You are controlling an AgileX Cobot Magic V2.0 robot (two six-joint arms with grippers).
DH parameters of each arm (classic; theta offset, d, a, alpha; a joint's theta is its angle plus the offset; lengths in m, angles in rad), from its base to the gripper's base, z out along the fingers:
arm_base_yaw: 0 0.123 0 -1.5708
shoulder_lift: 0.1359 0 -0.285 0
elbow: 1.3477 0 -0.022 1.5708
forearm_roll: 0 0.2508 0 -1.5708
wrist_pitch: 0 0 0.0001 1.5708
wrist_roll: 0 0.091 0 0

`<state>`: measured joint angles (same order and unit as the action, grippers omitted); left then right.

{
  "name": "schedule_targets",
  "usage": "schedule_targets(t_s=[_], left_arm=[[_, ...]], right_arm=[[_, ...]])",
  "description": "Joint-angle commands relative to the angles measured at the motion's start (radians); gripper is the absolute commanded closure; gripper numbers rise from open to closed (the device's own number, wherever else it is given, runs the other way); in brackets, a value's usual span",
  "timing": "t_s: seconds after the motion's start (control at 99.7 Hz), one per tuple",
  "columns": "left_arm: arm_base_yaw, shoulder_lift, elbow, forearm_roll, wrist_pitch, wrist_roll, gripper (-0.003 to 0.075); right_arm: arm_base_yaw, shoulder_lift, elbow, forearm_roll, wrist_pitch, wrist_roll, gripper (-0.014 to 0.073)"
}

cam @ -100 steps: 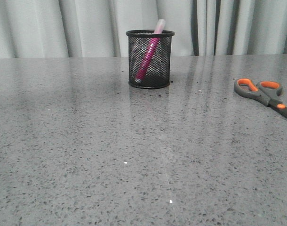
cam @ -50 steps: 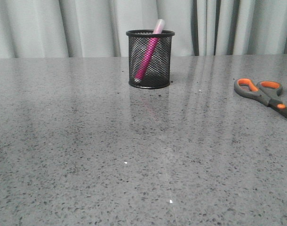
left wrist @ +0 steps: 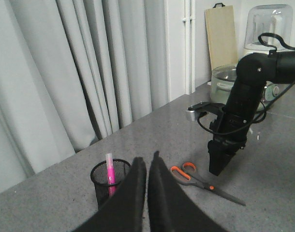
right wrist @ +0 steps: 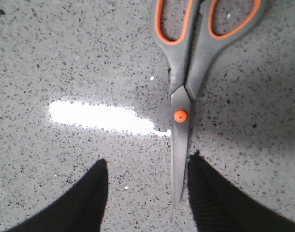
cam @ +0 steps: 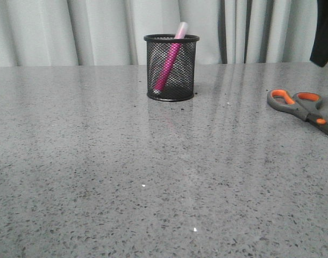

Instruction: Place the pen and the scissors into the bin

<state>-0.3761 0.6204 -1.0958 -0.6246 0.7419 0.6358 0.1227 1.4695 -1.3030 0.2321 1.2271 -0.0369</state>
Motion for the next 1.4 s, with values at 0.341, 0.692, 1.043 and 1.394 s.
schedule_targets(t_s=[0.341, 0.692, 1.043, 1.394], left_arm=[[0.002, -0.041, 0.045, -0.056, -0.106, -0.015, 0.0739], [0.002, -0.041, 0.045, -0.074, -0.106, -0.015, 0.0739], [0.002, -0.041, 0.045, -0.081, -0.106, -0.015, 0.0739], [0.002, -0.041, 0.045, -0.090, -0.104, -0.015, 0.0739]], right_arm=[[0.001, 0.070, -0.033, 0.003, -0.052, -0.012, 0.0110], [0.001, 0.126, -0.033, -0.091, -0.137, -0.012, 0.0128], [0.034, 0.174, -0.033, -0.116, -0.188, -0.012, 0.0129], [0.048, 0.200, -0.033, -0.163, -0.193, -0.010, 0.0238]])
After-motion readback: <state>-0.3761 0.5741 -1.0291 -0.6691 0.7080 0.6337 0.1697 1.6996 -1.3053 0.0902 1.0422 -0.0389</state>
